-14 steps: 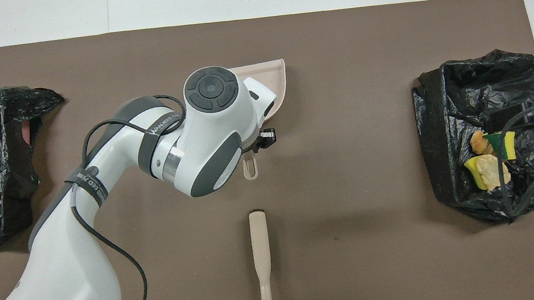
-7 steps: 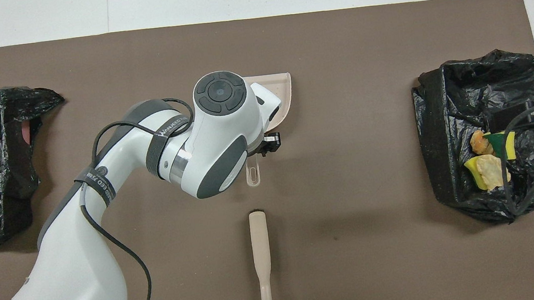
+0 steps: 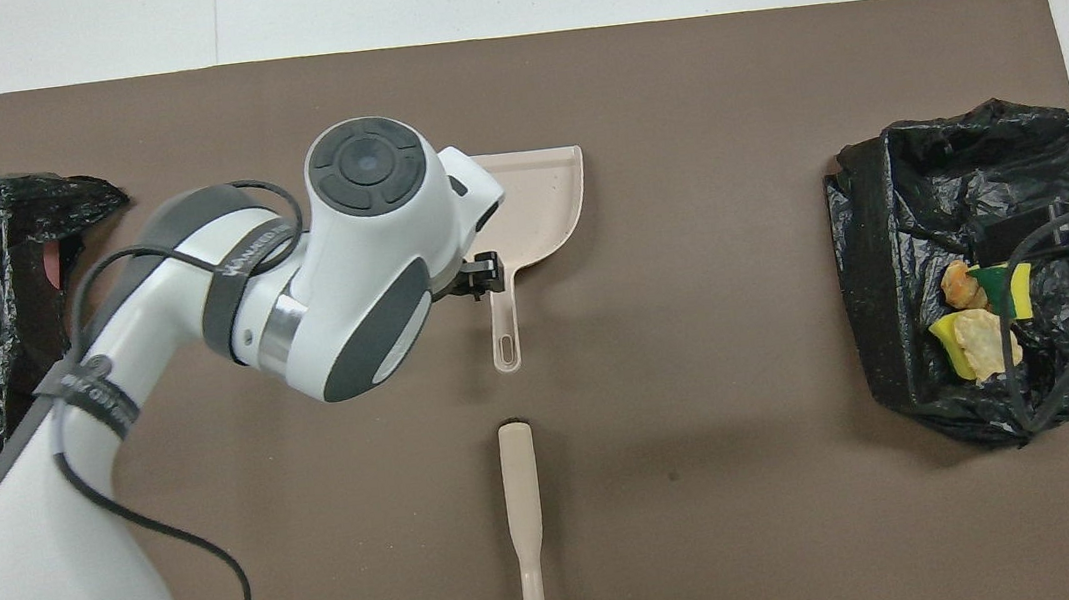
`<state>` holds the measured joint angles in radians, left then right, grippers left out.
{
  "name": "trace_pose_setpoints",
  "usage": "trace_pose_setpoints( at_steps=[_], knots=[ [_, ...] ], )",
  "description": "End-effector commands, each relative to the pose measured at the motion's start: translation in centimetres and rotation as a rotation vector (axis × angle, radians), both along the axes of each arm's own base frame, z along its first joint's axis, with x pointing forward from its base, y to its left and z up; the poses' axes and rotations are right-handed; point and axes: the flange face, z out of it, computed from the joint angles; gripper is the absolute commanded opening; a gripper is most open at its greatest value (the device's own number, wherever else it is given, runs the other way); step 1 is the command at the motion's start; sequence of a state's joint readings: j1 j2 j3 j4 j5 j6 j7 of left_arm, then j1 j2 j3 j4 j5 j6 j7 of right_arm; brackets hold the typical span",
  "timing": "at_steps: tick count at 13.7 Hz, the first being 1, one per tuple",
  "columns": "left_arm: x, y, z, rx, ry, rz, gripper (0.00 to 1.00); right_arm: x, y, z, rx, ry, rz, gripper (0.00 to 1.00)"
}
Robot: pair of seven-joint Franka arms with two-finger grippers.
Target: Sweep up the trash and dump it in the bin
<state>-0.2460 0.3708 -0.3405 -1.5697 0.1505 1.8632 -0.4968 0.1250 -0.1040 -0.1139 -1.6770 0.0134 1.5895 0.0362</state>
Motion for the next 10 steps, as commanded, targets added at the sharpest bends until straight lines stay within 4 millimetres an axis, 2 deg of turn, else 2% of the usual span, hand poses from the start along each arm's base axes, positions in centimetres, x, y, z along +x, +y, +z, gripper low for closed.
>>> trace_pose_setpoints(
  at_steps=[1,6,8,10],
  knots=[
    [-2.7,6.1,4.0,0.055,-0.041,-0.056,1.00,-0.2,-0.3,0.3,0.012,-0.003,0.018,1.00],
    [-5.0,16.6,13.3,-0.004,-0.055,-0.062,1.00,-0.2,-0.5,0.4,0.011,-0.004,0.014,1.00],
    [-5.5,21.3,16.4,-0.063,-0.048,-0.087,1.00,-0.3,-0.6,0.4,0.011,-0.003,0.015,1.00],
    [-6.0,25.1,20.4,-0.062,-0.046,-0.114,1.00,-0.3,-0.6,0.4,0.011,-0.001,0.015,1.00]
  ],
)
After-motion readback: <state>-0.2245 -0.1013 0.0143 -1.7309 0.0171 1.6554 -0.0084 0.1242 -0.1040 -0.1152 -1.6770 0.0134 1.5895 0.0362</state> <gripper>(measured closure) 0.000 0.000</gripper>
